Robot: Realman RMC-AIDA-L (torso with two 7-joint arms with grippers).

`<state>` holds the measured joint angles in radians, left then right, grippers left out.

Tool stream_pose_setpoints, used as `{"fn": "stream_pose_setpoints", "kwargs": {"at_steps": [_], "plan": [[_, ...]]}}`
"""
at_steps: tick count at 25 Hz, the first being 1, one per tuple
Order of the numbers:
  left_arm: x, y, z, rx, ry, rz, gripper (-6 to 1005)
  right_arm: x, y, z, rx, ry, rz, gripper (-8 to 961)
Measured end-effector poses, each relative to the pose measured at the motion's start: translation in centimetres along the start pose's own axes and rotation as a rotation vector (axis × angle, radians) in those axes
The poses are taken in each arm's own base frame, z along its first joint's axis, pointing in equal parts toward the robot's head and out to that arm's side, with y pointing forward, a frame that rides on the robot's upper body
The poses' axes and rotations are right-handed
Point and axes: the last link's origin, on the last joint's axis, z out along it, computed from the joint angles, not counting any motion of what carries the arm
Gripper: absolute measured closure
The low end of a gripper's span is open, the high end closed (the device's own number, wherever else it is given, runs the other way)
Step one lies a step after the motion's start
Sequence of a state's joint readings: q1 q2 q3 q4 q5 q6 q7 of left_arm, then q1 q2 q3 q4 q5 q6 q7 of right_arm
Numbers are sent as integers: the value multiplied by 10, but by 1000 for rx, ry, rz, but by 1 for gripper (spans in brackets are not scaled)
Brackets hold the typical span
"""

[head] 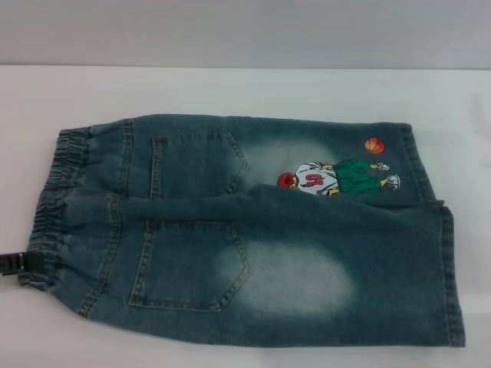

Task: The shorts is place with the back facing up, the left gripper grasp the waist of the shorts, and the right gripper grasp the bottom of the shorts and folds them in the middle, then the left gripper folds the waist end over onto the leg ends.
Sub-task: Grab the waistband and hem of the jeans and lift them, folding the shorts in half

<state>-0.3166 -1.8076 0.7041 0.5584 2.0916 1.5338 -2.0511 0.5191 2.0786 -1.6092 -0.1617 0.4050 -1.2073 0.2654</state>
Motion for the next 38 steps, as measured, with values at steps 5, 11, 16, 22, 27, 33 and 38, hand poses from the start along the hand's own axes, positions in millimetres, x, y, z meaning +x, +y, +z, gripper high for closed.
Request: {"fn": "stream_pose_setpoints", "kwargs": {"at_steps": [5,11,16,22,27,33,38], "plan": [[-3,-1,1,10,-21,-1,250,0,0,0,1,1,0,320],[-3,0,2,2,-27,-2,251,0,0,0,-1,1,-1,320],[-1,3,4,-10,-31,5,252,0,0,0,-2,2,-1,320],[3,7,6,-28,-37,16,254,1,-1,-2,1,6,-2,320],[9,10,9,-36,-37,29,255,2,-2,-3,4,8,-3,320],[10,11,10,-38,-39,33,257,3,-3,-5,7,11,-3,320],[9,12,11,-40,-48,35,258,3,-3,-5,9,11,-3,320]]}}
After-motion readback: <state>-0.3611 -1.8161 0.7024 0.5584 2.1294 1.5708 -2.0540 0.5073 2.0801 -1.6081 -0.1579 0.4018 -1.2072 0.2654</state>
